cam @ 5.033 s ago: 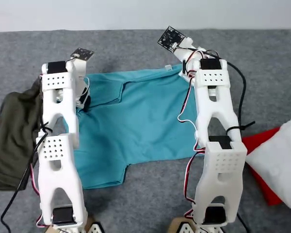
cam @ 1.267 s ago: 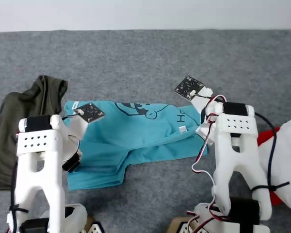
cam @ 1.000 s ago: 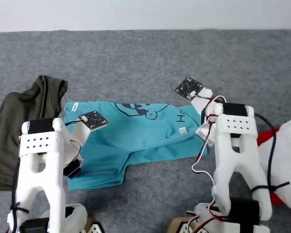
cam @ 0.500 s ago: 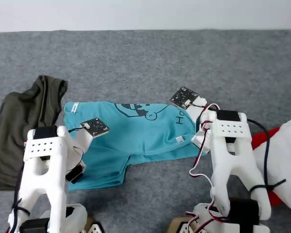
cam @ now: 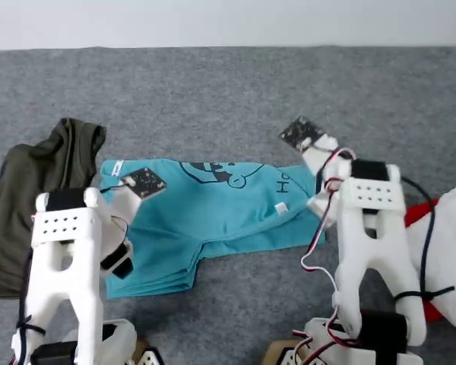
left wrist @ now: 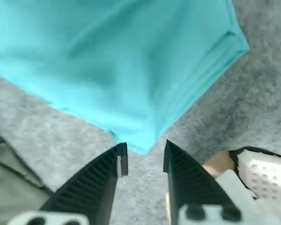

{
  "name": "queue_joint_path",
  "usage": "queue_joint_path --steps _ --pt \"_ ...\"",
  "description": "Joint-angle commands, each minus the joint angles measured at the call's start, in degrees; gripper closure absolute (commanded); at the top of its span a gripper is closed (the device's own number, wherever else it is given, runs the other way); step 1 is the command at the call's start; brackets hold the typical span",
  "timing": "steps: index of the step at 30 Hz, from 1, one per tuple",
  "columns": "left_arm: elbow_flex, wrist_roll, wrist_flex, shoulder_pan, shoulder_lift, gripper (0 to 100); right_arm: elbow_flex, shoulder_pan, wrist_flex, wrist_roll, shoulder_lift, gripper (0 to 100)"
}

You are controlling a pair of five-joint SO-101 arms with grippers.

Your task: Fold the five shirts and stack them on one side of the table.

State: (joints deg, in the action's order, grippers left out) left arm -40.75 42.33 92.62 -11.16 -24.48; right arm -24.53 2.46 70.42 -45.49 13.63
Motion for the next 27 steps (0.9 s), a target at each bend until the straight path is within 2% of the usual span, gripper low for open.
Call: queue_joint_path --steps 1,7,12,17,19,27 --pt "5.4 -0.6 1.8 -0.5 -1.6 86 10.3 1.0 3.7 0.8 2.3 71.3" --pt "6.8 -0.6 1.1 -0.5 -1.6 86 16.3 1.3 8.2 0.7 2.2 71.1" --pt "6.5 -0.6 -3.3 -2.1 -1.1 86 15.6 1.0 5.2 1.1 0.4 71.3" --pt "5.8 -1.2 -10.9 -4.0 -1.1 87 12.2 0.8 -7.9 12.7 -8.9 71.4" --pt "4.2 -3.6 -13.5 -4.0 -1.1 87 12.9 0.7 -10.6 16.5 -13.3 71.4" --pt "-2.2 -6.2 -19.6 -4.1 -1.1 87 25.0 -2.9 -9.7 29.3 -27.6 71.4"
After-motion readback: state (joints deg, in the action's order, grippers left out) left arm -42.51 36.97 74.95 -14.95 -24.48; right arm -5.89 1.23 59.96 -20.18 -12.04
